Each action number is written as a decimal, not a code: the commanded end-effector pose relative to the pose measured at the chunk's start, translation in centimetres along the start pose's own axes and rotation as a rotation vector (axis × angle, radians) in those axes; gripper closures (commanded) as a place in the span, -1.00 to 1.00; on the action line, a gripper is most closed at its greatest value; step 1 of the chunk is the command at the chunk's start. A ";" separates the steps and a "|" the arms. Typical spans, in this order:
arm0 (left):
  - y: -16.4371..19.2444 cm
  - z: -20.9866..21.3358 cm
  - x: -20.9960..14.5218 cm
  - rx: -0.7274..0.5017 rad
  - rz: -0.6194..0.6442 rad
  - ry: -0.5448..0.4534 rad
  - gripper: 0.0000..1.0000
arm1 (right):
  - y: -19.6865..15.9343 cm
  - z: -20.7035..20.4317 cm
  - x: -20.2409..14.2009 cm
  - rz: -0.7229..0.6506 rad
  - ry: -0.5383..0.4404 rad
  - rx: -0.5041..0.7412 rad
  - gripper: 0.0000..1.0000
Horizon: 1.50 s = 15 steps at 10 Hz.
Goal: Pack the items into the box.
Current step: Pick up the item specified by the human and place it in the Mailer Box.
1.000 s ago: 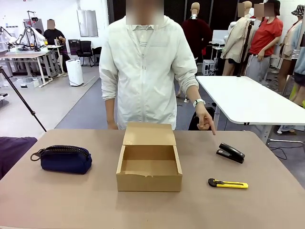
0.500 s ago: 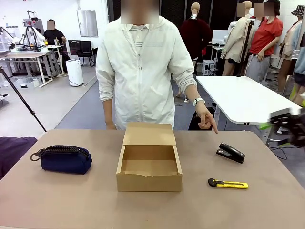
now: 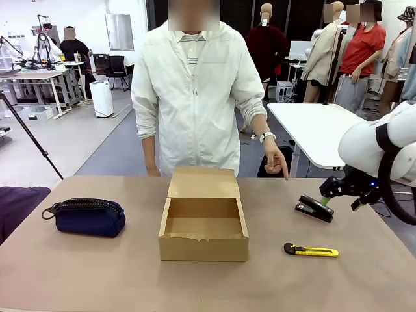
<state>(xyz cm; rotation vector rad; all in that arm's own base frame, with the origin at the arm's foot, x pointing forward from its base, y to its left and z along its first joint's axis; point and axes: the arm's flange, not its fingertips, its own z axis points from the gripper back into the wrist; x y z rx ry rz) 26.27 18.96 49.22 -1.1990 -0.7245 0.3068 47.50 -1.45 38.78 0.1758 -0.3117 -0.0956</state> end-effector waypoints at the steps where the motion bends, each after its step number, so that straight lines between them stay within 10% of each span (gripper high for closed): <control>1: 0.0 0.0 0.2 -0.024 -0.019 -0.011 -1.00 | -0.5 -0.1 -0.3 -0.018 0.022 0.003 -1.00; 12: 0.0 0.0 0.2 -0.024 -0.019 -0.011 -1.00 | -1.2 -6.2 11.3 0.110 0.242 -0.056 -1.00; 15: 0.0 0.0 0.2 -0.024 -0.019 -0.011 -1.00 | -0.1 -6.1 11.0 0.737 0.302 0.094 -1.00</control>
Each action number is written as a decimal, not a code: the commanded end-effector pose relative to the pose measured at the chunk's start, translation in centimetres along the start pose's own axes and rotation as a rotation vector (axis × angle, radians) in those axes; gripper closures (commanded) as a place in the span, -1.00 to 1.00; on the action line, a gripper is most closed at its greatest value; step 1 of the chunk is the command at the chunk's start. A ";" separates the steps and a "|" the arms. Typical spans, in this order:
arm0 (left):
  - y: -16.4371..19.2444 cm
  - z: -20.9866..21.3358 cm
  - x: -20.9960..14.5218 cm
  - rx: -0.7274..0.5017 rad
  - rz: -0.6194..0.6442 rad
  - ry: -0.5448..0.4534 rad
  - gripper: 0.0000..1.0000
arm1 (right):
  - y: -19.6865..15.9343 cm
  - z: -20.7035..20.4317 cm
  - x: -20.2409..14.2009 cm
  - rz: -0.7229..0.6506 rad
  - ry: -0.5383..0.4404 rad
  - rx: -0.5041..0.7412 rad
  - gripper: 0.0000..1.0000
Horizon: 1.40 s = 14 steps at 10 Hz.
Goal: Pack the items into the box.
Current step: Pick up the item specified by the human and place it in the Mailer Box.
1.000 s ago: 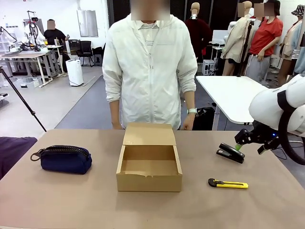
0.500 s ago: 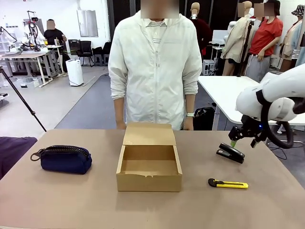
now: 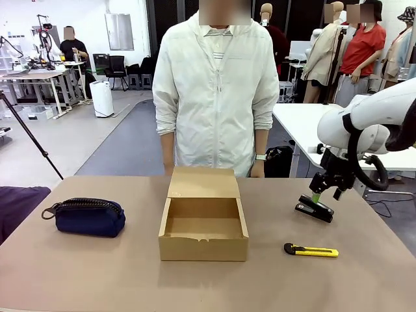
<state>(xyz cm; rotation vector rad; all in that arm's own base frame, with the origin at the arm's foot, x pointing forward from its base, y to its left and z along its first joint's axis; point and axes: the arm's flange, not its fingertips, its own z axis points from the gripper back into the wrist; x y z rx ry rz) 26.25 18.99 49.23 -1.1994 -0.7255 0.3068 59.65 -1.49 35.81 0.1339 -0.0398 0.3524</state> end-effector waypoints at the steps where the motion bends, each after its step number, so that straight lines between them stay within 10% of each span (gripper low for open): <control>1: 0.0 -0.1 0.2 -0.024 -0.018 -0.010 -1.00 | 0.2 0.3 -0.1 0.476 -0.023 0.029 -1.00; 5: 0.0 -0.1 0.2 -0.024 -0.018 -0.010 -1.00 | 1.3 1.0 -1.2 0.535 -0.185 -0.039 -1.00; 6: 0.0 -0.1 0.2 -0.024 -0.018 -0.010 -1.00 | 1.7 0.0 0.6 0.583 -0.021 -0.017 -1.00; 14: 0.0 -0.1 0.2 -0.024 -0.018 -0.010 -1.00 | -1.3 -4.3 2.8 0.600 -0.027 -0.038 -1.00</control>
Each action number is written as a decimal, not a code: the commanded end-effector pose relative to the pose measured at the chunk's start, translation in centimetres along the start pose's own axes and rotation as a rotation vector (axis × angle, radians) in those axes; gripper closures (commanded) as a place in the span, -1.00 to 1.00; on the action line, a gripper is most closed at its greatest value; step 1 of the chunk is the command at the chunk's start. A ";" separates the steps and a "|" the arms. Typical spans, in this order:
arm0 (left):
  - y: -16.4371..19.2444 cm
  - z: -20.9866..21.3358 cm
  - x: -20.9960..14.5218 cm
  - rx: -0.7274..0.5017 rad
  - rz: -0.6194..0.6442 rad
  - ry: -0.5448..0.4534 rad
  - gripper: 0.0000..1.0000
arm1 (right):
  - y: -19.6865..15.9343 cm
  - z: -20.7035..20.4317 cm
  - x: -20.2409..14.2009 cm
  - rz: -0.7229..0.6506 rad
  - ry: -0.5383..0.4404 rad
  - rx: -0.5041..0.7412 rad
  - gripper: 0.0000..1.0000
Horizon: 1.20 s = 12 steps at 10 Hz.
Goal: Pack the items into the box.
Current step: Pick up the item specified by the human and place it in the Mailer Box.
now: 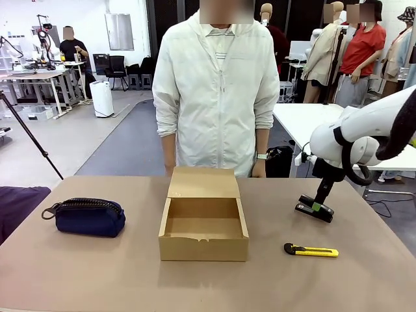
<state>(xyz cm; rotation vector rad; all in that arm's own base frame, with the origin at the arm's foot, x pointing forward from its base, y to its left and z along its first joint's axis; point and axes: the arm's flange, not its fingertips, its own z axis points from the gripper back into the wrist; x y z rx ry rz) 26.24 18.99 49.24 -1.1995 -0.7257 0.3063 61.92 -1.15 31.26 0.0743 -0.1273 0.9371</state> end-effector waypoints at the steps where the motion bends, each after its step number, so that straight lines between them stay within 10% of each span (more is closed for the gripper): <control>1: 0.1 -0.1 0.2 -0.023 -0.018 -0.011 -1.00 | -0.6 -0.1 0.5 0.012 0.010 0.020 -1.00; 5: 0.1 -0.1 0.2 -0.023 -0.018 -0.011 -1.00 | -0.2 -1.2 0.5 0.032 0.014 -0.014 -1.00; 7: 0.1 -0.1 0.2 -0.023 -0.018 -0.011 -1.00 | -0.1 -1.4 0.7 0.007 0.025 0.003 1.00; 12: 0.1 -0.1 0.2 -0.023 -0.018 -0.011 -1.00 | 0.0 -1.0 0.7 -0.007 0.029 0.001 1.00</control>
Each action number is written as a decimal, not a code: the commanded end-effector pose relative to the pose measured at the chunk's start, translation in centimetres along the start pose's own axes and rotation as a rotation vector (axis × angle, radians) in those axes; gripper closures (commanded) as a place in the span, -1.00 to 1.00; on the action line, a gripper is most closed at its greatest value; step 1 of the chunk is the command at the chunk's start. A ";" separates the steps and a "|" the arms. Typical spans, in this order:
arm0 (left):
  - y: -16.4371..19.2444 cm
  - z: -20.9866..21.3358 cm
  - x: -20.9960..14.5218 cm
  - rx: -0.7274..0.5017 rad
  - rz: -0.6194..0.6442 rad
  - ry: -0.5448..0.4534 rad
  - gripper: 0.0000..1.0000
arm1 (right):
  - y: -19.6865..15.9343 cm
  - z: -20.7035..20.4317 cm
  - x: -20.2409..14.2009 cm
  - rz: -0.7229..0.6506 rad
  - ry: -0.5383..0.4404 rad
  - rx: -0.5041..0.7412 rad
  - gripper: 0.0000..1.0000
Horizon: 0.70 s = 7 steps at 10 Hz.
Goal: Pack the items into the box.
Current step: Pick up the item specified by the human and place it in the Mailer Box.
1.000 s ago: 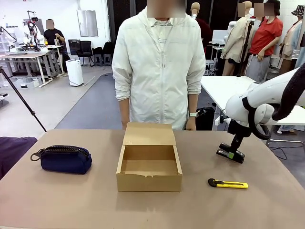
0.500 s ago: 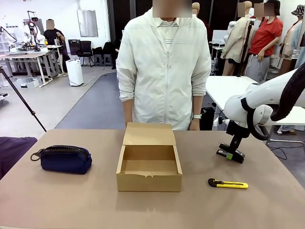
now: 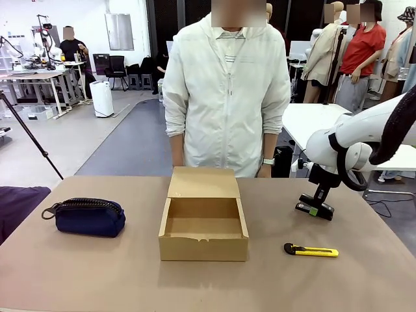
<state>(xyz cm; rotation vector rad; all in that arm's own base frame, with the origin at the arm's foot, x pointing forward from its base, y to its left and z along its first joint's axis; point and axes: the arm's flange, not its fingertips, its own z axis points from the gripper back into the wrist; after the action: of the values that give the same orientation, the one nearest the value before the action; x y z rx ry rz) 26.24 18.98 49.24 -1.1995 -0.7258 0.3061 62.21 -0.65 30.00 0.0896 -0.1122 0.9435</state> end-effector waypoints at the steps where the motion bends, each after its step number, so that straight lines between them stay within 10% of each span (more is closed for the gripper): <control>1: 0.1 -0.1 0.2 -0.023 -0.018 -0.011 -1.00 | -0.1 0.3 0.3 -0.014 0.023 -0.013 1.00; 7: 0.1 -0.1 0.2 -0.023 -0.018 -0.011 -1.00 | 1.6 8.6 -0.4 -0.194 0.021 0.074 1.00</control>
<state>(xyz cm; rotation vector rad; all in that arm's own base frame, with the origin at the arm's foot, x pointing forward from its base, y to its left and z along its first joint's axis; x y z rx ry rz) 26.24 18.98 49.23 -1.1997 -0.7254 0.3062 61.23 -1.18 34.15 0.1306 -0.0620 0.8386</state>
